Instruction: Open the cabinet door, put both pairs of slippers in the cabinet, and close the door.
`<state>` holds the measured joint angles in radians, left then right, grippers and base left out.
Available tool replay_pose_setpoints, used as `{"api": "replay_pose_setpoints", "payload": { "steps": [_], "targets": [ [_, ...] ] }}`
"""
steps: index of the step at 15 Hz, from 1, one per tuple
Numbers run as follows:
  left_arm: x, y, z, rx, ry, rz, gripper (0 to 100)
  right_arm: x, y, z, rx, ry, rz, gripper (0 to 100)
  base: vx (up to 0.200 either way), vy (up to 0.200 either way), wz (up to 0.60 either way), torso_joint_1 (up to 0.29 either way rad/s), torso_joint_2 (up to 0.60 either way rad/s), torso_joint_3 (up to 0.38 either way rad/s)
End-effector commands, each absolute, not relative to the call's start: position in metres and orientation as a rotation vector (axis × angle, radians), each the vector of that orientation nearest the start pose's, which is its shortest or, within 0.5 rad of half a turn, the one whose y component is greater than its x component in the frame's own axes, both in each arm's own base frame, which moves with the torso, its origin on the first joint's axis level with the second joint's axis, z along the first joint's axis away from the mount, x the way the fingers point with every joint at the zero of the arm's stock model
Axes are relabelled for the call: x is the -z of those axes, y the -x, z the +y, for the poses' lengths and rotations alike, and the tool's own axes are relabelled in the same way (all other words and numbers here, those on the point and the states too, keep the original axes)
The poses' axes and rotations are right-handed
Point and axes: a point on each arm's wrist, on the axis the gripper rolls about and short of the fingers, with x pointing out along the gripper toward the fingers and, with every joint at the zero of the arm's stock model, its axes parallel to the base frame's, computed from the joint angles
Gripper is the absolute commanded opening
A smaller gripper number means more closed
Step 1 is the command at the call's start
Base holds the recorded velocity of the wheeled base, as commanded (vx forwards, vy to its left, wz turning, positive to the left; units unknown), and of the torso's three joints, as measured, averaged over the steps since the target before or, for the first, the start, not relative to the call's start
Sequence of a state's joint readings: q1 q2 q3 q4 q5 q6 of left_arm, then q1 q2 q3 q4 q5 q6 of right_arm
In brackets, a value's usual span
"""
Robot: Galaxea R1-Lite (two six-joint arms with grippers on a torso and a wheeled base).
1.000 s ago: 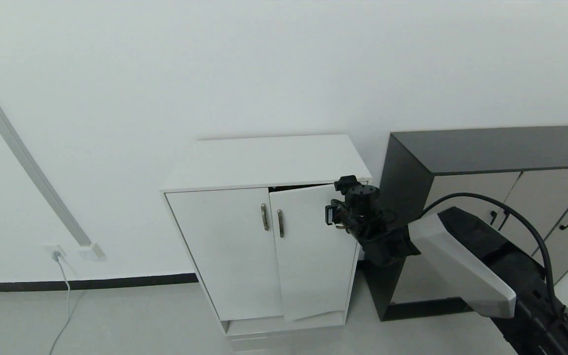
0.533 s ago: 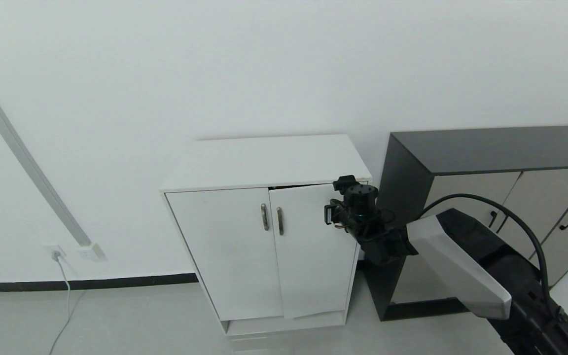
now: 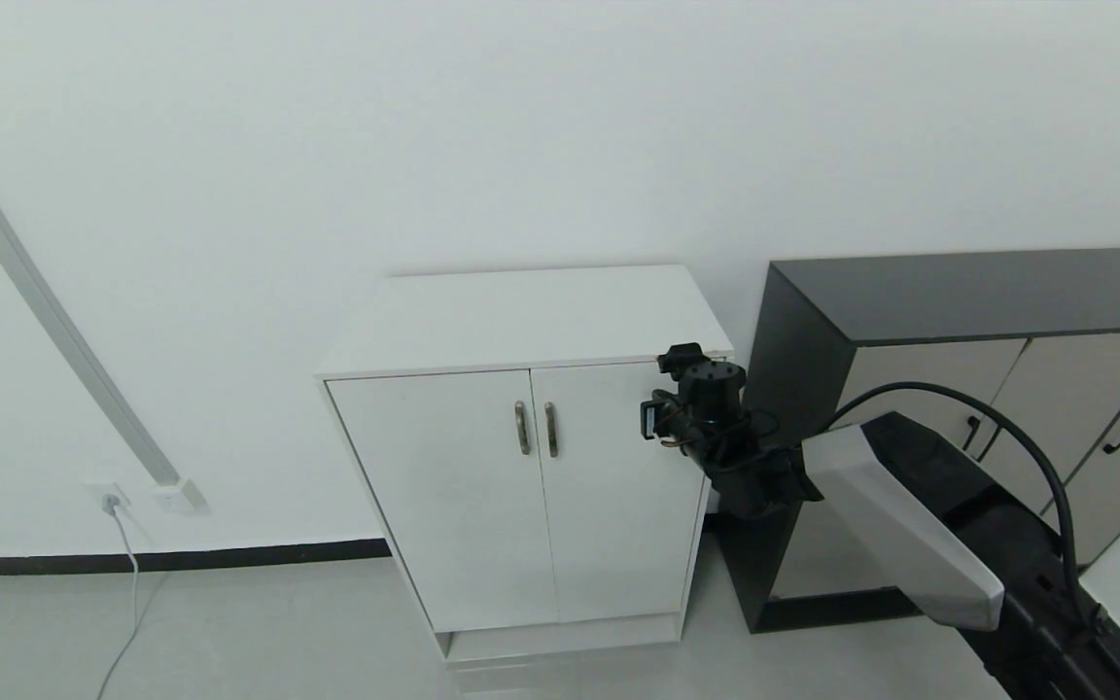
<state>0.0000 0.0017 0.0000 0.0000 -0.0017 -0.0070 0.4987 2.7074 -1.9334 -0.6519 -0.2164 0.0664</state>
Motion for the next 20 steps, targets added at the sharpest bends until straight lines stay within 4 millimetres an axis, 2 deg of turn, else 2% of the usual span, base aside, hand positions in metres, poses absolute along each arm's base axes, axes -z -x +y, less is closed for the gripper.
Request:
{"api": "replay_pose_setpoints", "payload": {
  "steps": [1,16,20],
  "targets": [
    [-0.076,0.023,0.000,0.002,0.008,0.003,0,-0.045,-0.487,0.259,-0.278,-0.023,0.123,0,0.000,0.000,0.00,0.000,0.00,0.000],
    [-0.076,0.023,0.000,0.002,0.006,0.003,0,-0.047,-0.491,0.262,-0.272,-0.022,0.120,0,0.000,0.000,0.00,0.000,0.00,0.000],
    [-0.076,0.023,0.000,0.002,0.008,0.002,0,-0.052,-0.477,0.257,-0.252,-0.019,0.127,0,0.000,0.000,0.00,0.000,0.00,0.000]
  ]
}}
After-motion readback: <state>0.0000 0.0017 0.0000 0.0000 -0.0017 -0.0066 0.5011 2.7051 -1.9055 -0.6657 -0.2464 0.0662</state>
